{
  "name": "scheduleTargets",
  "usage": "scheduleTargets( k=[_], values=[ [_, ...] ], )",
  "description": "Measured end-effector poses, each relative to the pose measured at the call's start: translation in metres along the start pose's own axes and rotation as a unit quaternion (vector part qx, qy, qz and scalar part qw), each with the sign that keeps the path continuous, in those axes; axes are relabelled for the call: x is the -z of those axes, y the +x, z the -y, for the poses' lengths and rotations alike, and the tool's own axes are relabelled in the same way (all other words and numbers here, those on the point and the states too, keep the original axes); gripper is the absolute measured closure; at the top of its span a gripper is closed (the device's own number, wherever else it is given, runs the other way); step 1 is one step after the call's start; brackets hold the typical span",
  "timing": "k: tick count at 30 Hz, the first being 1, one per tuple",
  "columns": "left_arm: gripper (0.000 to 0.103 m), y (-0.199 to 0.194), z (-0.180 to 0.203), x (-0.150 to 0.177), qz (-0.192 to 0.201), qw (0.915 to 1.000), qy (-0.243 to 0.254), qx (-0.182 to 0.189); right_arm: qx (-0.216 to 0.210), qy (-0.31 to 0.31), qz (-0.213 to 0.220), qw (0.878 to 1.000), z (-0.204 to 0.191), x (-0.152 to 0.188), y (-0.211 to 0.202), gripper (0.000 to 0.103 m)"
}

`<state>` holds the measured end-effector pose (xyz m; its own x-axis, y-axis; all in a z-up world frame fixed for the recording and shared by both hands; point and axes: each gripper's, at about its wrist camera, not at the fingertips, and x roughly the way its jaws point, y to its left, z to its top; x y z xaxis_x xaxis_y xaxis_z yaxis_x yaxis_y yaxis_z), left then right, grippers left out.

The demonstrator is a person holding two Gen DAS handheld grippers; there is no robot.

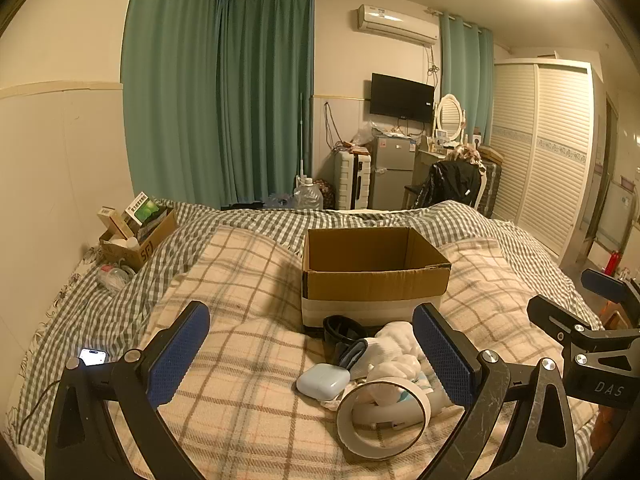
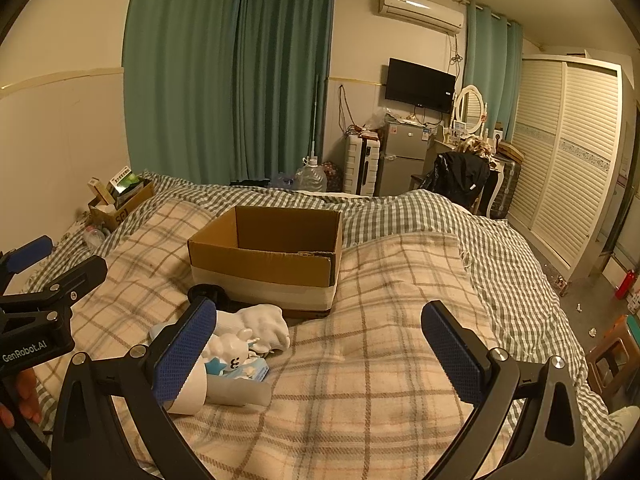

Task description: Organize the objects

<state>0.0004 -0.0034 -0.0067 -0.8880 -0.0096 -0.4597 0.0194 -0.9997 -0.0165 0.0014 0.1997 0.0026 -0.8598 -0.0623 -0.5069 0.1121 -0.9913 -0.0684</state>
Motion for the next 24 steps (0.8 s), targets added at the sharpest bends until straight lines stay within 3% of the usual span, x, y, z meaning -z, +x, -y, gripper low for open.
scheduleTargets(
  k=[24],
  values=[
    [0.0, -0.002, -0.003, -0.003, -0.002, 0.9999, 0.002, 0.011, -0.009, -0.017, 0.001, 1.0, -0.011, -0.004, -0.007, 0.0]
  ],
)
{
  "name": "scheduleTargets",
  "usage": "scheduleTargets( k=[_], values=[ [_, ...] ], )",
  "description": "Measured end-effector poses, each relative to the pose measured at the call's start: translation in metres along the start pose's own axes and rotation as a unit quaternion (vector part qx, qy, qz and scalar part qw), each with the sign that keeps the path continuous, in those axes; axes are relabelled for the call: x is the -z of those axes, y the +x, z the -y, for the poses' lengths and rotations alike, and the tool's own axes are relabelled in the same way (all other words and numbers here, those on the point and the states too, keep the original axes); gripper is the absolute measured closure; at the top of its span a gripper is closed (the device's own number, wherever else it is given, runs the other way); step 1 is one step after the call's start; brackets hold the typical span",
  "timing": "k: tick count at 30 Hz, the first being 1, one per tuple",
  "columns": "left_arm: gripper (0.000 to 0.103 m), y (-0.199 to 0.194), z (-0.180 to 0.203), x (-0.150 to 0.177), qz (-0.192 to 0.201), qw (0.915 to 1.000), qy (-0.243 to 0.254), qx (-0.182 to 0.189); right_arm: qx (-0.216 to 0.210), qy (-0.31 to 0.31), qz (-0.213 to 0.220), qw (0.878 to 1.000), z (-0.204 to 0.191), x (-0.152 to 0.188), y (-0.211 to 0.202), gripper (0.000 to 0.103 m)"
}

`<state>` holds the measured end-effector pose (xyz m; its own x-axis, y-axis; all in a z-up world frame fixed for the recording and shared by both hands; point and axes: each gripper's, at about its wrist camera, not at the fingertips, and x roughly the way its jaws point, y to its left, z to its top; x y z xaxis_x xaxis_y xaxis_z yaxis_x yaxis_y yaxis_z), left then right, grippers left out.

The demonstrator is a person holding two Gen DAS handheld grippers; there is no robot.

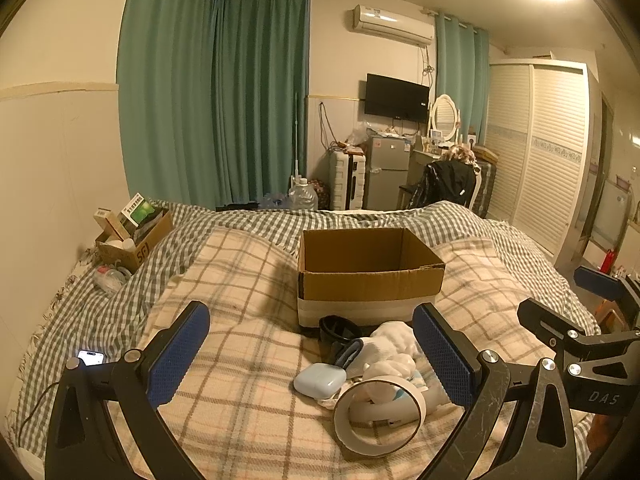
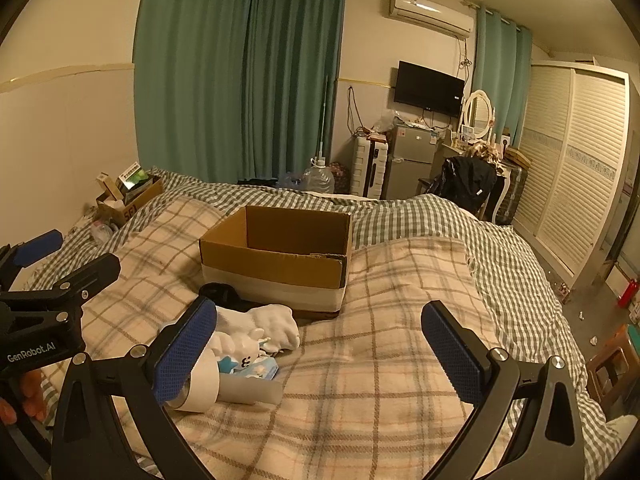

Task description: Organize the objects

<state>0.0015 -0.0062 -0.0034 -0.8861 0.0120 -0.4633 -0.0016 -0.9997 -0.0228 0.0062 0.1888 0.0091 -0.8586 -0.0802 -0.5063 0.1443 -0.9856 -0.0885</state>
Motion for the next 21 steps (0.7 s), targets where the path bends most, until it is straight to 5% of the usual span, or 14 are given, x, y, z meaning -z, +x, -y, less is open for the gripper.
scheduleTargets(
  k=[10, 21],
  values=[
    [0.0, -0.004, -0.015, 0.001, -0.008, 0.9999, -0.008, -0.006, -0.014, -0.02, -0.005, 1.0, -0.018, -0.001, -0.005, 0.001],
    [0.0, 0.026, -0.044, 0.04, -0.078, 0.9962, -0.016, -0.035, -0.073, -0.052, -0.095, 0.991, -0.056, 0.03, 0.033, 0.016]
  ],
)
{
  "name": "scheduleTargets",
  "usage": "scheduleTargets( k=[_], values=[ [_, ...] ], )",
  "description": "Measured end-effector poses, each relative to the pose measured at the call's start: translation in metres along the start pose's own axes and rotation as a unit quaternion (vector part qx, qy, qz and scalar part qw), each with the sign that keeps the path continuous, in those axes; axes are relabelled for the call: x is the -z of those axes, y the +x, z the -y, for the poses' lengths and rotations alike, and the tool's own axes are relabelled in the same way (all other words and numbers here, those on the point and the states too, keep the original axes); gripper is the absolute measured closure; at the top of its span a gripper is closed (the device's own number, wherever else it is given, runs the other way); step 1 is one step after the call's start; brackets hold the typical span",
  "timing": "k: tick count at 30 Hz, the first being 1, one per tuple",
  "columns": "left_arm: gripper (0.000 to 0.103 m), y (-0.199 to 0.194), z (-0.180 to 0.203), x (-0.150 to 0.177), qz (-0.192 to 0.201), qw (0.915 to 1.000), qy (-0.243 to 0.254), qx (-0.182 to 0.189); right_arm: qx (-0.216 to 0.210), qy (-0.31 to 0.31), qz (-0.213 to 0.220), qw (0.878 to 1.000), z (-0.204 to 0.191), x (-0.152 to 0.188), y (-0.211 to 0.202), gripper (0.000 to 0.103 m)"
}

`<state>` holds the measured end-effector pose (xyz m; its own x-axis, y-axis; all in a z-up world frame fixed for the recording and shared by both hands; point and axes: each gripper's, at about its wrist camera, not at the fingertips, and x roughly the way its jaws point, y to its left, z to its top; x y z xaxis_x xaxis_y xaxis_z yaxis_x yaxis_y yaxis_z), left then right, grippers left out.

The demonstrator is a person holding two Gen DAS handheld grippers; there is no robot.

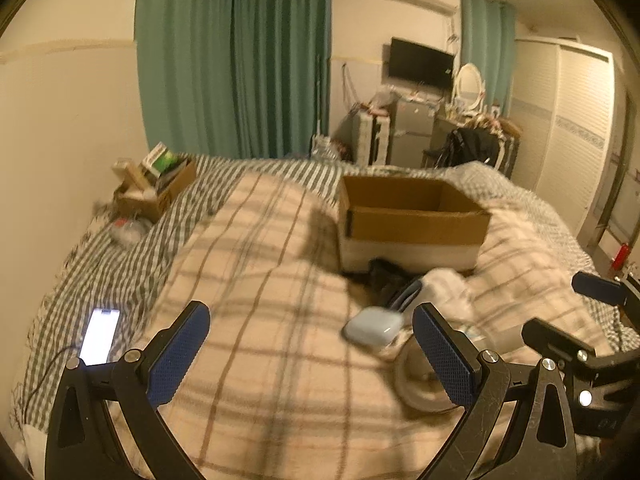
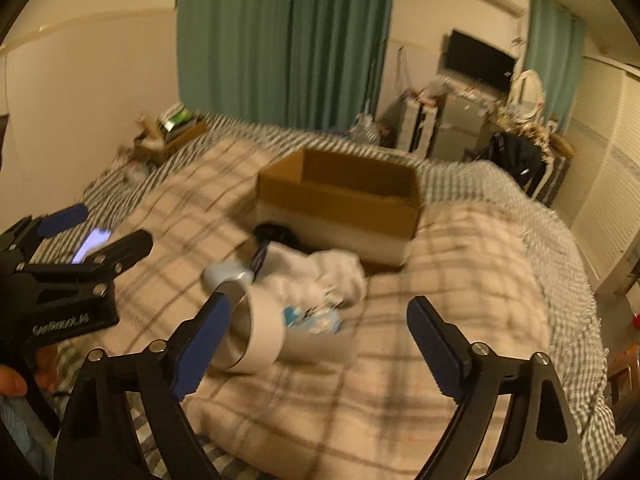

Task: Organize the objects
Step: 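Grasp the white tape roll with the right gripper and lift it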

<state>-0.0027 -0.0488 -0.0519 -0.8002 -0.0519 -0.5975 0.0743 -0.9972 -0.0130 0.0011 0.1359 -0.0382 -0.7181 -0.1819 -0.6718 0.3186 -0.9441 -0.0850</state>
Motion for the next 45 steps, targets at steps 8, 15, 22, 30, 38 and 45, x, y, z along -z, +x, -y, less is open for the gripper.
scheduleTargets(
  k=[8, 15, 22, 30, 38, 45],
  values=[
    [0.0, 0.017, -0.014, 0.011, -0.022, 0.9997, -0.008, -0.008, -0.02, -0.034, -0.062, 0.997, -0.025, 0.008, 0.045, 0.042],
    [0.0, 0.023, -0.018, 0.012, -0.032, 0.9993, -0.014, -0.009, -0.038, -0.032, -0.074, 0.996, -0.025, 0.01, 0.055, 0.085],
    [0.0, 0.025, -0.01, 0.01, -0.036, 0.9993, -0.004, -0.008, -0.049, -0.023, -0.045, 0.998, -0.013, 0.001, 0.034, 0.098],
    [0.0, 0.027, 0.021, -0.003, -0.033, 0.9993, 0.018, 0.008, 0.025, 0.005, 0.015, 1.0, 0.041, -0.019, -0.002, 0.098],
    [0.0, 0.059, 0.083, -0.004, -0.069, 0.9944, 0.057, 0.057, 0.058, 0.039, 0.015, 0.997, 0.083, -0.01, 0.002, 0.098],
    [0.005, 0.097, 0.116, 0.009, -0.122, 0.9864, 0.086, 0.068, 0.042, 0.06, 0.001, 0.997, 0.104, 0.005, 0.019, 0.098]
  ],
)
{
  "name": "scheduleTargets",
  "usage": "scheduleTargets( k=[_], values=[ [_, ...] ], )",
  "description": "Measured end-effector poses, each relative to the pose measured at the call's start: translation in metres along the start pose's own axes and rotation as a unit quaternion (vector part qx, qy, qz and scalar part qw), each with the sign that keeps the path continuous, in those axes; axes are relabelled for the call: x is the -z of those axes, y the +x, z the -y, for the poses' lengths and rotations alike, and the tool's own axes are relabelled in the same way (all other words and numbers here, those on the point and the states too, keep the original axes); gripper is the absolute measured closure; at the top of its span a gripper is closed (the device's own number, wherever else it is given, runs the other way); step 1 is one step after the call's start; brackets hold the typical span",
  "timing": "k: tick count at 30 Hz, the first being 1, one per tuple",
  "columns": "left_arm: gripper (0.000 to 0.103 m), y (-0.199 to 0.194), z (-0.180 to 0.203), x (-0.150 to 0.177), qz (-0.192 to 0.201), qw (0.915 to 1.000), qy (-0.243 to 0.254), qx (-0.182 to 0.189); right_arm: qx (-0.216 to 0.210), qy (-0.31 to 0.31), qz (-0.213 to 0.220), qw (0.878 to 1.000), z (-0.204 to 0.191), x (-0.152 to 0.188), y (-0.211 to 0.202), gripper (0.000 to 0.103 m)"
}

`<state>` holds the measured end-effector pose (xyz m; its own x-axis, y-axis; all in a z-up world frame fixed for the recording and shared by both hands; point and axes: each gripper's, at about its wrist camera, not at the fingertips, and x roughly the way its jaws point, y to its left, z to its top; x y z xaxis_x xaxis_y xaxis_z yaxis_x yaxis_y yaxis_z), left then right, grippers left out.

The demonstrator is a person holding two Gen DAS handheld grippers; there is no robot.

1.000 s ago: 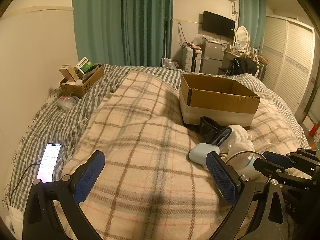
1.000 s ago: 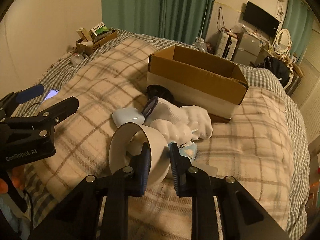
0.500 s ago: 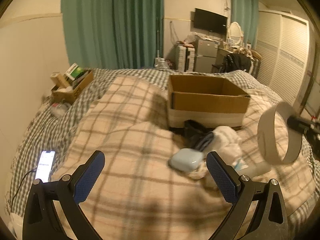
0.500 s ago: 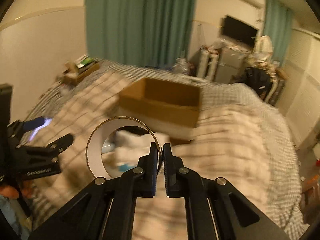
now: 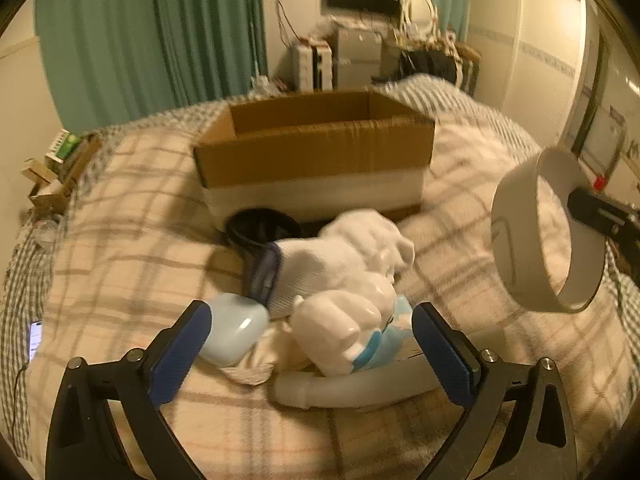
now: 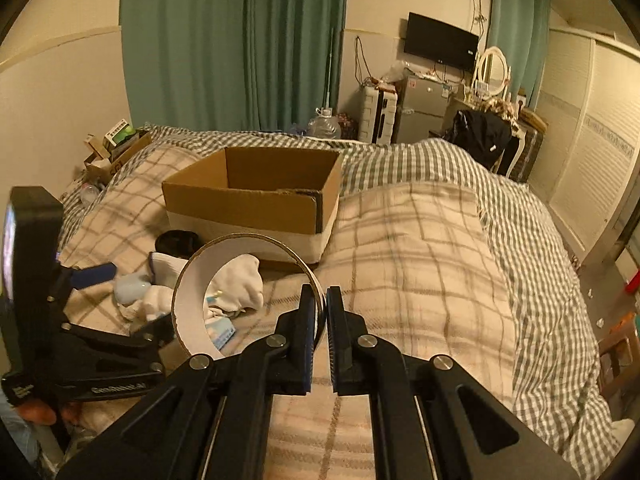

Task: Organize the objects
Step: 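Grasp the white tape roll with the right gripper and lift it, then grasp the white bunny figurine with the left gripper while the right holds the tape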

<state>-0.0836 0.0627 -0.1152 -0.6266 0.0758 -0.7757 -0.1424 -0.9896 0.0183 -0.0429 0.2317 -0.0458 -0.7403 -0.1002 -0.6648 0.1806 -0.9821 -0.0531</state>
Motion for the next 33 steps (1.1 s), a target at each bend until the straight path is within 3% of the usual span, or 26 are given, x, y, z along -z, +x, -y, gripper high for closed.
scheduleTargets(
  k=[4, 6, 12, 21, 26, 33],
  values=[
    [0.022, 0.013, 0.006, 0.001, -0.018, 0.9997, 0.015, 0.008, -0.009, 0.009, -0.009, 1.0, 0.007, 0.005, 0.012, 0.098],
    [0.041, 0.012, 0.008, 0.003, -0.019, 0.9995, 0.017, 0.017, -0.013, 0.012, -0.012, 1.0, 0.009, 0.007, 0.015, 0.098],
    [0.042, 0.001, 0.006, 0.006, -0.004, 0.9997, 0.013, 0.021, -0.01, 0.011, -0.006, 1.0, 0.009, 0.006, 0.009, 0.098],
    [0.043, -0.051, -0.019, -0.012, 0.056, 0.998, -0.028, 0.013, -0.005, -0.017, 0.029, 0.999, -0.005, -0.014, -0.022, 0.098],
    [0.043, -0.086, -0.033, -0.047, 0.098, 0.9947, -0.026, 0.018, -0.005, -0.052, 0.057, 0.997, -0.016, -0.046, -0.039, 0.098],
    [0.043, -0.113, -0.044, -0.129, 0.144, 0.9889, -0.014, 0.033, 0.008, -0.091, 0.099, 0.991, -0.024, -0.119, -0.049, 0.098]
  ],
)
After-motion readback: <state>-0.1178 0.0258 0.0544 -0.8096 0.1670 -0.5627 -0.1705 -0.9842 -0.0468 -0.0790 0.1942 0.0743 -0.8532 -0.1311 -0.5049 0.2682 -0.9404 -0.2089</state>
